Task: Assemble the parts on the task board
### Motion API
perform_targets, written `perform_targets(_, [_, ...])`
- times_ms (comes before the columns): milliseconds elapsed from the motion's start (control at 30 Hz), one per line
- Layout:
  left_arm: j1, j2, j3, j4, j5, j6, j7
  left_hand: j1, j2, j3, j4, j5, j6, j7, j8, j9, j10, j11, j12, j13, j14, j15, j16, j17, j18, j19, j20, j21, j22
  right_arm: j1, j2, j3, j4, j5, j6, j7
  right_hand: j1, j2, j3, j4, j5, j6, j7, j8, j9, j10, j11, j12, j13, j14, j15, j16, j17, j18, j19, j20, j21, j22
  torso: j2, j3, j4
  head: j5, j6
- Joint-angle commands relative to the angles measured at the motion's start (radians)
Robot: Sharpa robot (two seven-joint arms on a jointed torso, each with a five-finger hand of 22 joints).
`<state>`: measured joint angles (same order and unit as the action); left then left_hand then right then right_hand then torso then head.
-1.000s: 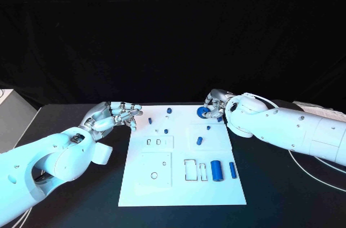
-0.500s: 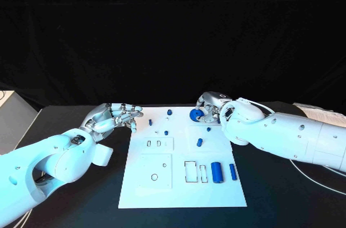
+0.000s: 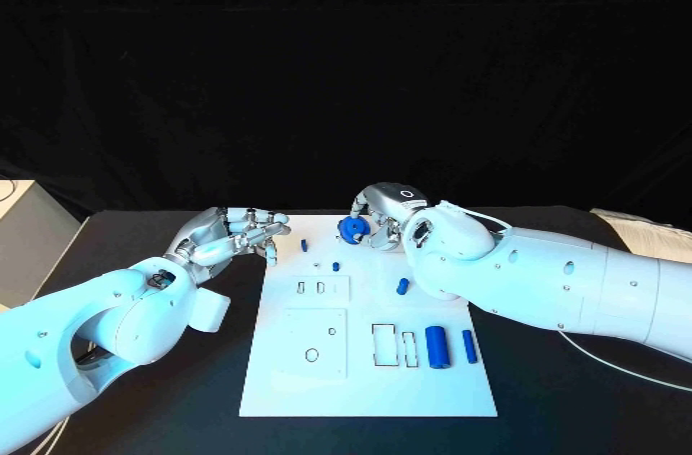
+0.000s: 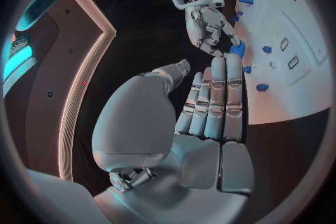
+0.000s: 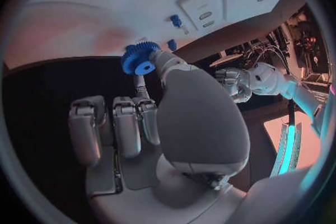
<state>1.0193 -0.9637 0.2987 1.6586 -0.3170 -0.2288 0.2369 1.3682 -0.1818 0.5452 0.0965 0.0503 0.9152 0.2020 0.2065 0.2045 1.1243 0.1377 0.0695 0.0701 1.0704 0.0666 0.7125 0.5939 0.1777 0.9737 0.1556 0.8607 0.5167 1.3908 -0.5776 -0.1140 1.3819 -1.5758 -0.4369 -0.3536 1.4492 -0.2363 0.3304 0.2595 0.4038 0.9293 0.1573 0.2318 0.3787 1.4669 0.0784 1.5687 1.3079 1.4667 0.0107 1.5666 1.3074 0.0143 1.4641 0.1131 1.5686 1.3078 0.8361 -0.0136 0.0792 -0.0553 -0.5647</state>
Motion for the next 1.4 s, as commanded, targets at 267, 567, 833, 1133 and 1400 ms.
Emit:
perform_targets(267, [0.001,0.007,0.001,0.003,-0.003,0.018,0.003,-0.004,-0.003,0.004,0.001,0.002,-0.006,-0.001,-0.003,0.001,-0.009,0.0,-0.004,0.001,-0.007,-0.003,0.005,0.001,0.005,-0.009,0.001,0.007,0.001,-0.016,0.08,-0.005,-0.068,-0.07,-0.017,-0.012,-0.005,-0.008,0.008,-0.002,-0.006,0.007,-0.003,0.002,0.0,0.104,-0.004,0.002,0.263,0.104,-0.009,0.004,0.263,-0.014,0.107,-0.007,0.002,0.263,0.003,0.0009,0.001,0.01,0.001])
perform_targets(567, [0.001,0.011,0.001,0.002,-0.003,0.02,0.002,-0.004,-0.003,0.004,0.001,0.002,-0.006,-0.001,-0.003,0.001,-0.009,0.0,-0.004,0.001,-0.007,-0.003,0.005,0.001,0.005,-0.009,0.001,0.007,0.001,-0.03,0.119,-0.006,-0.114,-0.081,-0.007,-0.017,-0.005,-0.008,0.011,-0.002,-0.009,0.005,-0.002,0.0,-0.001,0.104,-0.004,0.002,0.263,0.104,-0.009,0.004,0.263,-0.014,0.107,-0.007,0.002,0.263,0.006,0.0005,0.0025,0.015,0.001])
perform_targets(833, [0.001,0.011,0.001,0.001,-0.004,0.02,0.001,-0.004,-0.003,0.004,0.001,0.002,-0.006,-0.001,-0.003,0.001,-0.009,0.0,-0.004,0.001,-0.007,-0.003,0.005,0.001,0.005,-0.009,0.001,0.007,0.001,-0.035,0.13,-0.007,-0.128,-0.083,0.005,-0.014,-0.006,-0.009,0.012,-0.002,-0.01,0.005,-0.002,-0.001,-0.001,0.104,-0.004,0.002,0.263,0.104,-0.009,0.004,0.263,-0.014,0.107,-0.008,0.002,0.263,0.004,0.0008,0.0008,0.022,-0.006])
perform_targets(1133, [0.001,0.011,0.001,0.002,-0.004,0.022,0.0,-0.004,-0.003,0.004,0.001,0.002,-0.006,-0.001,-0.003,0.001,-0.009,0.0,-0.004,0.001,-0.007,-0.003,0.005,0.001,0.005,-0.009,0.001,0.007,0.001,-0.04,0.139,-0.01,-0.146,-0.08,0.014,-0.013,-0.009,-0.011,0.012,-0.002,-0.013,0.004,-0.002,-0.002,-0.002,0.104,-0.004,0.002,0.263,0.104,-0.009,0.004,0.263,-0.014,0.107,-0.008,0.002,0.263,0.004,0.0014,-0.0003,0.022,-0.006])
perform_targets(1400, [0.001,0.01,0.001,0.002,-0.005,0.022,-0.001,-0.004,-0.003,0.004,0.001,0.002,-0.006,-0.001,-0.003,0.001,-0.009,0.0,-0.004,0.001,-0.007,-0.003,0.005,0.001,0.005,-0.009,0.001,0.007,0.001,-0.041,0.144,-0.011,-0.157,-0.076,0.026,-0.013,-0.024,-0.022,0.01,0.003,-0.023,-0.009,0.003,-0.011,-0.006,0.104,0.0,0.002,0.263,0.104,-0.006,0.004,0.263,-0.014,0.107,-0.007,0.002,0.263,0.005,0.0014,0.0005,0.021,-0.008])
